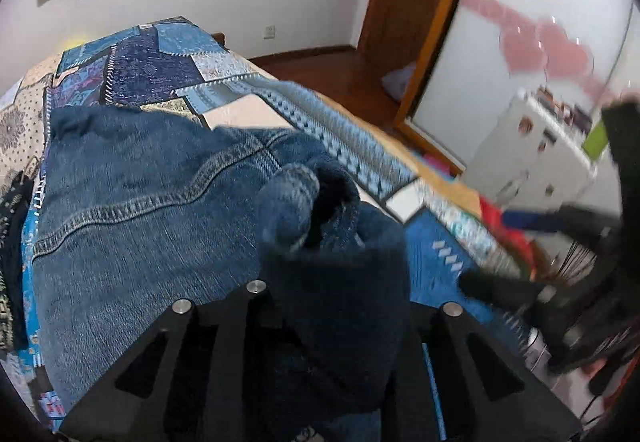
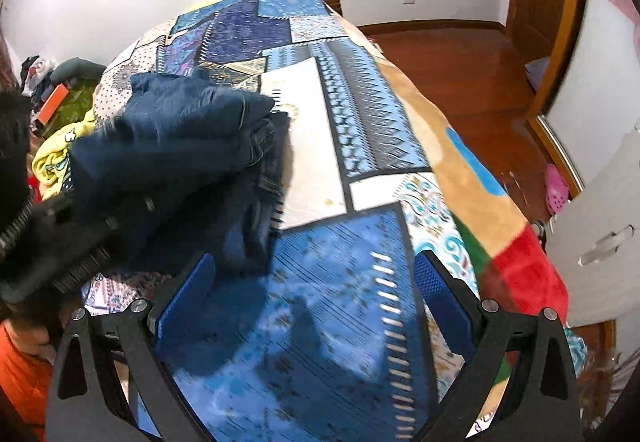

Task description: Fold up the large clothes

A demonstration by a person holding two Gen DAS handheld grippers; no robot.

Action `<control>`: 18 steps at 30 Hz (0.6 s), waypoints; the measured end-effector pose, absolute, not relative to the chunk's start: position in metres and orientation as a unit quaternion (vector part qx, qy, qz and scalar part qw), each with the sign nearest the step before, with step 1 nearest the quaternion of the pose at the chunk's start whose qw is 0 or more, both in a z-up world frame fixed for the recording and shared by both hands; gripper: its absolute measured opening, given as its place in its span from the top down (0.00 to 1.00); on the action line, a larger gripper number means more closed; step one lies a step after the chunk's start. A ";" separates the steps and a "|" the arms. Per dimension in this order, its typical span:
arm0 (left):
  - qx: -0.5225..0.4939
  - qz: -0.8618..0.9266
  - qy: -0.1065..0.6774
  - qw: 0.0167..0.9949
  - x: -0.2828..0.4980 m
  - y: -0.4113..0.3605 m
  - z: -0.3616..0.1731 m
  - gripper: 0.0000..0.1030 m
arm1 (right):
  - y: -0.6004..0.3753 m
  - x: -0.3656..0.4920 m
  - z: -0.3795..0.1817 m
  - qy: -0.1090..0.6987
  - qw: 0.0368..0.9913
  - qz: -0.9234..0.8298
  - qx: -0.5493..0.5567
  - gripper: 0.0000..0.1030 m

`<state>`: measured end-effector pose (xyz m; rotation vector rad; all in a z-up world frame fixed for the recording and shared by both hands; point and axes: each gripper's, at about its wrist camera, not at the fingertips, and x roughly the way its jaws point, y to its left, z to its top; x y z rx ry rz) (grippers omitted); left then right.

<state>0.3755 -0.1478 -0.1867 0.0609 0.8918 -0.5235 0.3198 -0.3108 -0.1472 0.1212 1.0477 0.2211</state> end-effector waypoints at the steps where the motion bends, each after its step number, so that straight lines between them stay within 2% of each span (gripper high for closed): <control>1: 0.034 -0.250 0.428 0.868 0.372 -0.151 -0.186 0.76 | -0.314 0.317 -0.145 0.497 0.859 0.105 0.059 0.04; 2: 0.034 -0.252 0.432 0.865 0.370 -0.152 -0.185 0.72 | -0.315 0.316 -0.142 0.494 0.861 0.105 0.060 0.04; 4: 0.018 -0.265 0.448 0.854 0.370 -0.152 -0.181 0.50 | -0.318 0.316 -0.133 0.485 0.866 0.105 0.060 0.04; 6: 0.003 -0.265 0.454 0.850 0.366 -0.148 -0.173 0.33 | -0.323 0.310 -0.123 0.473 0.873 0.106 0.057 0.04; 14: -0.012 -0.202 0.394 0.897 0.346 -0.085 -0.124 0.30 | -0.297 0.327 -0.104 0.444 0.883 0.140 0.052 0.04; 18: -0.012 -0.148 0.374 0.916 0.346 -0.039 -0.113 0.20 | -0.262 0.337 -0.097 0.427 0.885 0.179 0.039 0.04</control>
